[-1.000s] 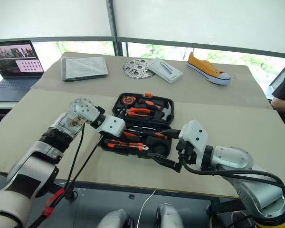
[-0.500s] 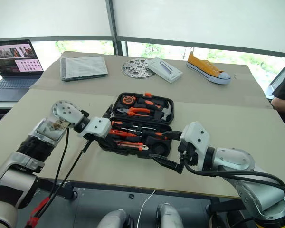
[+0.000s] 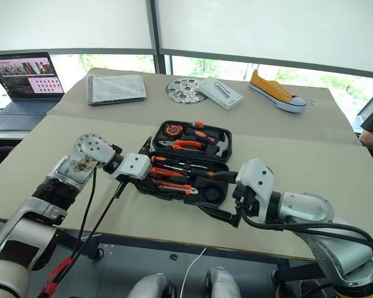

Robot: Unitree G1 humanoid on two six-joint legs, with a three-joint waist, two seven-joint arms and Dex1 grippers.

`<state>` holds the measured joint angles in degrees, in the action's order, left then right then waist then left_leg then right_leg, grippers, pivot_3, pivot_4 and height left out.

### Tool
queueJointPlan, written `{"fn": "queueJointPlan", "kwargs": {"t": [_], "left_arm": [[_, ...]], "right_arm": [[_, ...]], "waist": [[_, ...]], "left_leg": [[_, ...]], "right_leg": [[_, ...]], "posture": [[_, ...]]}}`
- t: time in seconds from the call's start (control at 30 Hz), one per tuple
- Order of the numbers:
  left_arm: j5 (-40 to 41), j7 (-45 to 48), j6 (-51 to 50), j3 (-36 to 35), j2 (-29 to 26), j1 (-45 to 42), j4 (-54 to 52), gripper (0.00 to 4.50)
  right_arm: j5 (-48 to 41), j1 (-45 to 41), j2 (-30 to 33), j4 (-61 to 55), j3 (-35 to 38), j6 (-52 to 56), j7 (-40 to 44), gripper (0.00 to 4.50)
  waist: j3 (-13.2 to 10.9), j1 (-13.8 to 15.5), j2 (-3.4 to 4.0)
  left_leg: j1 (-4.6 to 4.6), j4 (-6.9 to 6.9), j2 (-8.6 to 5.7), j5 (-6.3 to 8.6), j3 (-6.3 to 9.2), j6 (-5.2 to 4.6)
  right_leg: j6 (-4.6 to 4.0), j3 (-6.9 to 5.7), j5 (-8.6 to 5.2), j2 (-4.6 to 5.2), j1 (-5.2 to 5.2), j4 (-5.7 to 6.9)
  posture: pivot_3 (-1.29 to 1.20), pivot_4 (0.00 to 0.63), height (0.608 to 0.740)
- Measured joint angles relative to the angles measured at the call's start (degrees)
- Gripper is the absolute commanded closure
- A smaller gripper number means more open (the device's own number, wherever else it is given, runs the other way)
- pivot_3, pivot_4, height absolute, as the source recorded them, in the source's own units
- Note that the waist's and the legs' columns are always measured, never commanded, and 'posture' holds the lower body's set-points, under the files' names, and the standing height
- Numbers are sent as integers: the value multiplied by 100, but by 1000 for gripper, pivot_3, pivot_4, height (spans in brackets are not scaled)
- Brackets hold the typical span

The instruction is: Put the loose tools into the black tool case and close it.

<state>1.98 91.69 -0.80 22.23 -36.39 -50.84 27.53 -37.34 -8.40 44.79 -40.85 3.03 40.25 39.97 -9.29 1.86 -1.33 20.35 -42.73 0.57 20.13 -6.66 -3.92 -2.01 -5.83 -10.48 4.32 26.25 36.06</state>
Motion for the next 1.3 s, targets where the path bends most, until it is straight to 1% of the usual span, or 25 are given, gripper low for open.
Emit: {"fn": "queueJointPlan", "kwargs": {"t": [0.1,0.23,0.37,0.47,0.53,0.63,0.7,0.77,0.8,0.87,0.9,0.93,0.97,1.0,1.03,1.07,1.1,1.13,1.17,1.23,1.3], "left_arm": [[37,15,-207,-118,-3,-246,34,4461],[-103,-13,-20,-99,-7,-295,184,4461],[-338,-18,342,37,-12,-100,246,4461],[-570,-208,1085,141,-12,-68,283,4461],[-667,-302,1374,176,12,-68,381,4461],[-668,-381,1438,153,51,-68,509,4461],[-622,-379,1294,76,59,-67,481,4461],[-393,-287,819,-87,55,18,409,3966],[-260,-247,550,-171,44,76,346,3839],[117,-195,-98,-424,28,187,126,3130],[389,-202,-443,-650,-7,228,-97,2721],[607,-255,-716,-875,-41,270,-305,2333],[902,-372,-1084,-1190,-84,340,-607,1935],[1156,-489,-1427,-1440,-139,387,-881,1637],[1384,-606,-1746,-1650,-181,434,-1141,1186],[1634,-730,-2105,-1870,-232,505,-1458,873],[1870,-794,-2443,-2031,-299,627,-1756,399],[2070,-825,-2737,-2117,-318,708,-1960,84],[2359,-880,-3153,-2185,-354,838,-2292,84],[2695,-964,-3593,-2251,-402,1019,-2709,84],[2834,-1047,-3785,-2258,-452,1156,-3035,84]], "right_arm": [[1,-1,0,0,0,3,-2,0],[1,-1,-1,0,-1,21,-4,0],[1,-1,-1,0,-1,38,-9,0],[2,-1,-1,0,-1,43,-9,0],[2,-2,-1,0,-1,45,-10,0],[2,-22,-1,0,-4,45,-10,0],[3,-30,8,5,-3,45,-2,0],[5,-29,98,49,13,45,52,0],[5,-24,157,86,43,45,91,0],[7,5,328,242,218,45,174,0],[12,-6,456,391,327,46,245,0],[34,-34,567,557,380,47,309,0],[82,-117,711,853,412,47,391,0],[186,-229,822,1190,445,45,435,0],[301,-334,905,1516,463,42,476,0],[439,-470,975,1870,424,22,528,0],[595,-661,990,2168,293,-43,605,0],[758,-830,1005,2424,157,-113,655,0],[1041,-1103,995,2878,-108,-237,743,0],[1430,-1484,912,3538,-506,-432,872,0],[1765,-1773,766,4104,-849,-645,1009,0]], "waist": [[0,-9,0],[0,-54,0],[0,-89,0],[3,-98,5],[11,-93,16],[15,-83,23],[15,-81,23],[15,-101,23],[14,-111,21],[11,-117,18],[11,-117,18],[10,-118,18],[10,-132,18],[10,-141,18],[9,-145,18],[9,-145,18],[9,-154,19],[8,-164,20],[7,-174,20],[6,-184,20],[5,-184,22]], "left_leg": [[2,4,-3,1,0,-2],[3,9,-8,3,0,-4],[0,11,-8,3,0,-3],[-15,11,-6,3,0,-3],[-18,8,-5,3,0,-3],[-18,1,-4,4,0,-7],[-18,1,-4,8,0,-13],[-11,-1,-2,9,0,-15],[-6,-1,-1,9,0,-15],[0,-1,-1,8,-1,-15],[2,1,-1,9,-1,-15],[5,2,-1,9,-1,-15],[5,3,-2,9,-1,-16],[5,3,-4,10,-1,-17],[5,4,-5,10,-2,-17],[2,7,-5,10,-2,-17],[-3,10,-5,10,-2,-17],[-6,12,-5,10,-4,-16],[-7,15,-4,9,-4,-15],[-9,13,-2,6,-4,-9],[-10,14,-1,3,-4,-2]], "right_leg": [[-31,-2,18,0,0,-5],[-29,-2,18,2,-1,-15],[-26,-1,16,2,-1,-13],[-23,8,13,9,-12,-10],[2,13,1,13,-16,-8],[16,16,4,15,-18,-3],[18,19,5,15,-18,-2],[18,19,6,12,-9,0],[17,20,6,10,-3,-1],[4,18,13,6,2,-2],[-19,17,26,3,3,-7],[-21,15,28,3,4,-13],[-20,17,28,5,2,-18],[-17,18,28,8,1,-19],[-12,20,27,11,1,-22],[-9,20,25,11,-1,-23],[-7,22,24,10,-2,-24],[1,25,18,10,-3,-21],[26,24,3,10,-3,-19],[27,25,0,11,-3,-15],[23,25,-1,11,-2,-11]], "posture": [[0,150,733],[0,150,733],[0,150,733],[0,150,733],[0,150,733],[0,150,733],[0,150,733],[0,150,733],[0,150,733],[0,150,733],[0,150,733],[0,150,733],[0,150,733],[0,150,733],[0,150,733],[0,150,733],[0,150,733],[0,150,733],[0,150,733],[0,150,733],[0,150,733]]}}
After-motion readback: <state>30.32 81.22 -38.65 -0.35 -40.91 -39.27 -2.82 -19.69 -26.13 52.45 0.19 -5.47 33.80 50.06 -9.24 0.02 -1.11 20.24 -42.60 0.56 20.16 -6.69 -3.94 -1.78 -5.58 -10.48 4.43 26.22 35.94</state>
